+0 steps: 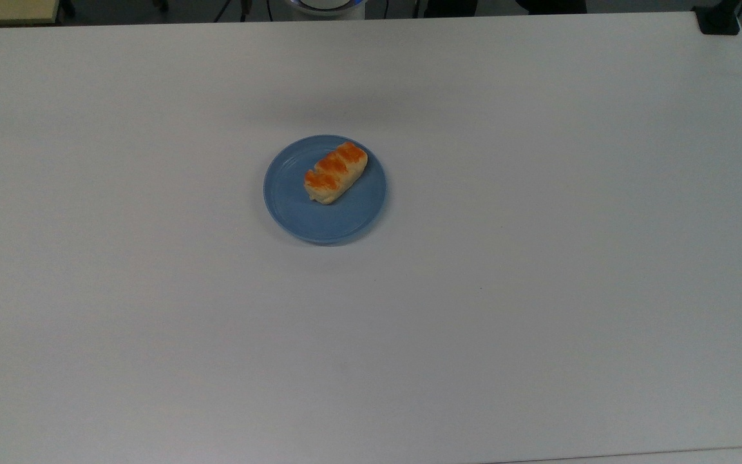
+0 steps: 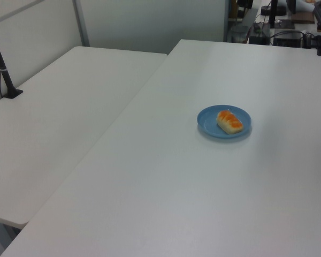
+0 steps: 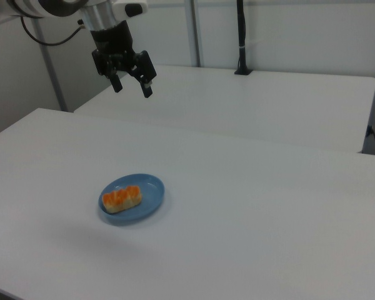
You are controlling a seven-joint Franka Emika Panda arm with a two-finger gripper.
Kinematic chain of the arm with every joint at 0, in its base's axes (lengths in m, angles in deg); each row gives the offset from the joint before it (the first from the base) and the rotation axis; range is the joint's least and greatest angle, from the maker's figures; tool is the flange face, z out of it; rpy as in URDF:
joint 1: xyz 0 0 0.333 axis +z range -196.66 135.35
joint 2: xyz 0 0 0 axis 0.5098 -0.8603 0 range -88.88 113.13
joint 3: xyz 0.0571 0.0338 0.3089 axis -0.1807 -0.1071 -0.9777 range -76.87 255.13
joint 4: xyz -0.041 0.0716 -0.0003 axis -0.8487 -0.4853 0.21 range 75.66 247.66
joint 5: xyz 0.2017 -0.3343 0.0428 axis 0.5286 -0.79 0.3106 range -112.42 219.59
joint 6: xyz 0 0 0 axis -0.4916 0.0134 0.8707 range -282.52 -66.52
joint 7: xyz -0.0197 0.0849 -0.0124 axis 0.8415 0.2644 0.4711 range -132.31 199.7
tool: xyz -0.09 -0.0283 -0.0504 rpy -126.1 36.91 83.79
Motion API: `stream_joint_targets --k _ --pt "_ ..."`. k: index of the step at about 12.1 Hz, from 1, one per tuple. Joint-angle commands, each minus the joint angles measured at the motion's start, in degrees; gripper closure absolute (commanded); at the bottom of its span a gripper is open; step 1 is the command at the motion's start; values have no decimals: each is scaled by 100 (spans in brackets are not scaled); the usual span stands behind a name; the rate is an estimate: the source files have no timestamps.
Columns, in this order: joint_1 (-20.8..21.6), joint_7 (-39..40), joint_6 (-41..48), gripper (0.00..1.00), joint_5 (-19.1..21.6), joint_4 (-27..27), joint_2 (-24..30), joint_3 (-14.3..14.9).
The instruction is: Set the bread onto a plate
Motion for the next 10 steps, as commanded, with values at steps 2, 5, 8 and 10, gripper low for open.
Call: stream_joint_targets --k 2,5,8,10 --pt "84 -103 172 0 -61 200 118 5" --pt "49 444 251 0 -105 200 118 14" --pt "31 532 445 0 -105 191 126 14" --pt "31 132 419 0 -44 191 179 31"
